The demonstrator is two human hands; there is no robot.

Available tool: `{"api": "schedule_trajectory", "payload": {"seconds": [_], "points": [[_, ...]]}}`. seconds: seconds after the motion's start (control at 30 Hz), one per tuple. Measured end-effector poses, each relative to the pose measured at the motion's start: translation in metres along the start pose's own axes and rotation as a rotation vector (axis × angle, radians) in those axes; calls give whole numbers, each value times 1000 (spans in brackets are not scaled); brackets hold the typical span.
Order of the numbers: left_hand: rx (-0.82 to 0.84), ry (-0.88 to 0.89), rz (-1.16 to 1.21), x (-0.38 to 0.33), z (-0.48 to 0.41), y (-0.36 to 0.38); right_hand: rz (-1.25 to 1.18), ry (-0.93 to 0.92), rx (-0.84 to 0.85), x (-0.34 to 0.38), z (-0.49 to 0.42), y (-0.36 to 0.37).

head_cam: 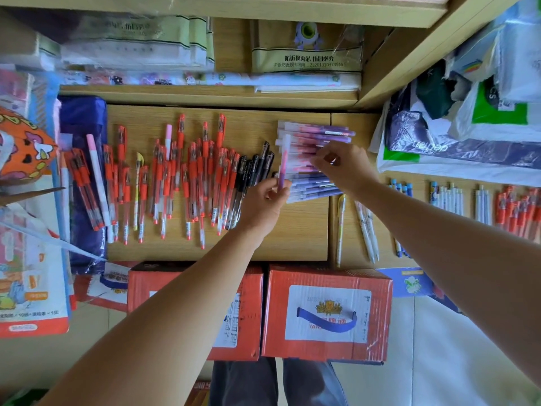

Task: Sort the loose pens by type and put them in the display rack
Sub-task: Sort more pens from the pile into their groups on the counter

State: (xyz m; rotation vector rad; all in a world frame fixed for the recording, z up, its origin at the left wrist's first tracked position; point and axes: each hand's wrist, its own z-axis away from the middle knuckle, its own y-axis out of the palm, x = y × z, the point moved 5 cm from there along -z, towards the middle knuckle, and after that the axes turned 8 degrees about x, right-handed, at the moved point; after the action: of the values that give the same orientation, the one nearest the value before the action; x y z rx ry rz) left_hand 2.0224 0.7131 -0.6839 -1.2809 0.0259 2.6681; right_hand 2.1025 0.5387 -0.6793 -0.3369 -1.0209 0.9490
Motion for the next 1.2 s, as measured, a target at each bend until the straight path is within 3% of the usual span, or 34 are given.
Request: {"api": "schedule_trajectory", "payload": {"seconds": [0.17, 0.27, 0.33, 0.4, 0.47, 0.57, 0.63, 0.87, 1.0, 1.2], "points": [[66, 84, -206, -12, -14, 20, -457, 61, 277, 10, 8, 9], [85, 109, -282, -19, -23, 25, -520, 87, 286, 13, 6, 4], [76, 138, -409, -22, -27, 24, -576, 96, 197, 13, -2, -9], [21, 178, -531, -23, -29, 18, -439, 6, 24, 13, -12, -30], [-37, 192, -644, -23, -28, 9, -134, -109, -85, 16, -19, -46], [-56, 180, -763, -22, -25, 2, 243, -243, -72, 21, -22, -44], [-30, 159, -805, -20, -23, 2, 360, -253, -33, 21, -23, -32], [9, 174, -861, -16, -24, 1, 409, -286, -91, 14, -29, -8], [5, 200, -903, -14, -24, 2, 455, -376, -17, 14, -19, -2], [16, 202, -988, -11, -25, 5, 577, -307, -6, 5, -11, 5]]}}
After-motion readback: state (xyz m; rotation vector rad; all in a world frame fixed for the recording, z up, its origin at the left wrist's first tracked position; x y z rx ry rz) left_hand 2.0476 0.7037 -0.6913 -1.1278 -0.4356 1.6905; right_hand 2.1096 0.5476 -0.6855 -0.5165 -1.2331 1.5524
